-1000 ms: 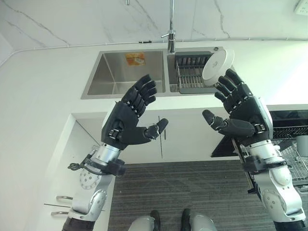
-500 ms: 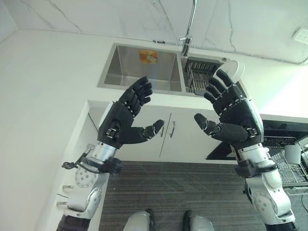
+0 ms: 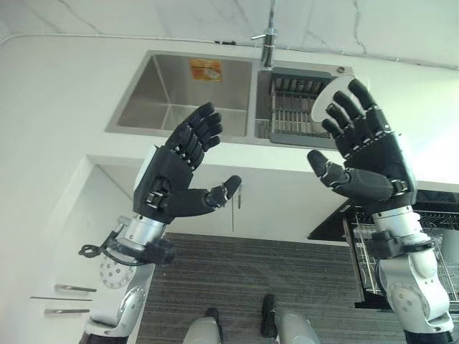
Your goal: Place the dishes in the dishwasher.
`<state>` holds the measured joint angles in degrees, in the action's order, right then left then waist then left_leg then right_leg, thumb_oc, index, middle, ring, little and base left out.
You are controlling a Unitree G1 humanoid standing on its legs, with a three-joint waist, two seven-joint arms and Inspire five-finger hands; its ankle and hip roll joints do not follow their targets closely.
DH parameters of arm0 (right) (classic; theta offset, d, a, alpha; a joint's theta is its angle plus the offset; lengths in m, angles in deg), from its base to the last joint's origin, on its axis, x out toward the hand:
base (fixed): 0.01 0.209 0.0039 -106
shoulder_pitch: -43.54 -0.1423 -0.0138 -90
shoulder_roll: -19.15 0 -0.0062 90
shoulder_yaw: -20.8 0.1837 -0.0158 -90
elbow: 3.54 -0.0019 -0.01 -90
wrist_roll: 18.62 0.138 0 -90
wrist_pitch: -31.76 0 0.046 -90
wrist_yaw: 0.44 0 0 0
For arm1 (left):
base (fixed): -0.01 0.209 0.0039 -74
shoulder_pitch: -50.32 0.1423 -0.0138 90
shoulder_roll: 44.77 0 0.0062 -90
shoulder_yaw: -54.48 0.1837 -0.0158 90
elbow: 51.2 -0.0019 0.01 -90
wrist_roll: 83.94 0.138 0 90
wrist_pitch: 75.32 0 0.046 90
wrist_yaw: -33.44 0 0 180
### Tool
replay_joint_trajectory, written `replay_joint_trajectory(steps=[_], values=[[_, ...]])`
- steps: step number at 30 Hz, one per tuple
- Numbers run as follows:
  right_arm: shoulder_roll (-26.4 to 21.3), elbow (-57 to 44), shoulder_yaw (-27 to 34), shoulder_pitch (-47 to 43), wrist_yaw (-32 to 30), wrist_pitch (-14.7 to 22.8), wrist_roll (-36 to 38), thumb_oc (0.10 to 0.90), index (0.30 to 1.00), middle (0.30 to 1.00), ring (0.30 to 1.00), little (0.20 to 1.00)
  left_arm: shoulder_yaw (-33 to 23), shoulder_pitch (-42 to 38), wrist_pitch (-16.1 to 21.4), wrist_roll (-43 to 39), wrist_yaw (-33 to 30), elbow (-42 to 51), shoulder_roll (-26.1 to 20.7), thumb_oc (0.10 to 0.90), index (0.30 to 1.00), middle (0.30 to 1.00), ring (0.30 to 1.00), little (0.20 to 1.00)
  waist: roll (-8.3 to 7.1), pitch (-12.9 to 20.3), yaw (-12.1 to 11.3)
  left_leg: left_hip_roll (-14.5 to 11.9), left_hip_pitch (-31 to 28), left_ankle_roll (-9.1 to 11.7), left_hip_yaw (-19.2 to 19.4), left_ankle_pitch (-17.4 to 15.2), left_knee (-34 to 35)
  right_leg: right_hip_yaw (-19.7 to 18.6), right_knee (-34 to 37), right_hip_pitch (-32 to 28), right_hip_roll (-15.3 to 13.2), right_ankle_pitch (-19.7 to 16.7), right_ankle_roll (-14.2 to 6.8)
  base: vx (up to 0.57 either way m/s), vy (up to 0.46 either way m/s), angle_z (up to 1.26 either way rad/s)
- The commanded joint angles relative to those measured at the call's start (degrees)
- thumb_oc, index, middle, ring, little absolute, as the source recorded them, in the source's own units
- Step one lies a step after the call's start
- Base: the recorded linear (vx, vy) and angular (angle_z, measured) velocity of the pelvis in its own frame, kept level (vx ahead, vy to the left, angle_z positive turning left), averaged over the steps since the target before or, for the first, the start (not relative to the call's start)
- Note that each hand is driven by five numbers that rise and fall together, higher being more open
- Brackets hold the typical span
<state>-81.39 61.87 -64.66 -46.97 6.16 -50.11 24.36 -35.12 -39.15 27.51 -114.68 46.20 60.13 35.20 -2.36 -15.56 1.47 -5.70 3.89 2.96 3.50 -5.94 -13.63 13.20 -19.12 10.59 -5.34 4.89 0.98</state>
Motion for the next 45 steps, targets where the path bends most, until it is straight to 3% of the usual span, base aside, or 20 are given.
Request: replay_joint_trajectory(steps=[1,8,15,24,30,39,45], values=[[-0.4,-3.1,2.2,-3.3,-0.4,6.3,-0.7,0.8,0.9,0.9,0.9,0.9,1.5,-4.2,8.0,-3.0,0.0,3.2,-0.3,0.8,0.9,0.9,0.9,0.9,0.64,7.5,1.3,-1.3,-4.4,-0.3,7.1,-9.3,-3.6,1.1,1.9,0.2,-4.0,-0.3,-7.5,0.01,-0.087,0.65],[0.6,-0.2,2.2,-3.5,-5.0,4.9,-4.7,0.8,0.9,0.9,0.9,0.9,2.4,-4.6,9.4,-0.9,-2.6,1.5,0.4,0.8,0.9,0.9,0.9,0.9,1.41,7.2,2.1,0.0,-0.9,-0.7,5.7,-8.3,-3.6,-0.1,1.9,-0.6,-3.3,0.6,-7.7,0.01,0.098,0.33],[1.5,3.4,3.2,-3.1,-10.4,3.2,-4.4,0.8,0.9,0.9,0.9,0.9,2.5,-6.4,7.2,-1.3,-2.0,-0.1,-0.4,0.8,0.9,0.9,0.9,0.9,0.2,7.2,2.4,-0.6,-1.6,-0.9,7.3,-9.2,-3.6,2.8,1.9,-1.1,-5.9,-0.4,-9.1,0.02,0.08,0.03],[-3.0,12.5,4.9,-9.9,-19.3,3.8,-3.9,0.8,0.9,0.9,0.9,0.9,5.3,-10.2,4.7,-0.7,-3.8,-2.1,-2.0,0.8,0.9,0.9,0.9,0.9,-1.14,7.3,0.7,0.0,-3.3,-2.2,7.6,-10.7,-3.6,3.7,1.9,-1.7,-6.9,-1.1,-9.9,0.02,0.004,-0.02],[-4.6,19.0,5.0,-14.1,-21.5,4.1,-0.6,0.8,0.9,0.9,0.9,0.9,6.6,-11.4,4.7,-0.9,-3.7,-2.9,-2.7,0.8,0.9,0.9,0.9,0.9,-1.29,8.0,-0.5,-0.2,-3.9,-2.4,7.5,-10.9,-3.6,3.8,1.9,-3.2,-6.6,-0.3,-9.4,0.03,-0.019,-0.02],[-8.5,26.9,5.1,-19.9,-21.7,1.4,2.2,0.8,0.9,0.9,0.9,0.9,7.2,-12.2,3.6,-1.8,-3.0,-4.2,-3.4,0.8,0.9,0.9,0.9,0.9,-1.55,9.2,-1.9,-0.6,-4.3,-1.7,6.7,-10.5,-3.6,4.3,1.9,-5.3,-5.9,1.0,-8.4,0.04,-0.039,0.0],[-9.8,28.3,5.2,-21.4,-19.7,-0.6,2.1,0.8,0.9,0.9,0.9,0.9,6.1,-11.5,5.2,-2.5,-4.1,-4.3,-3.3,0.8,0.9,0.9,0.9,0.9,-1.71,9.2,-2.4,-2.9,-6.3,-0.4,9.8,-8.6,-3.6,5.7,1.9,-7.7,-3.5,3.6,-5.8,0.06,-0.155,0.08]])
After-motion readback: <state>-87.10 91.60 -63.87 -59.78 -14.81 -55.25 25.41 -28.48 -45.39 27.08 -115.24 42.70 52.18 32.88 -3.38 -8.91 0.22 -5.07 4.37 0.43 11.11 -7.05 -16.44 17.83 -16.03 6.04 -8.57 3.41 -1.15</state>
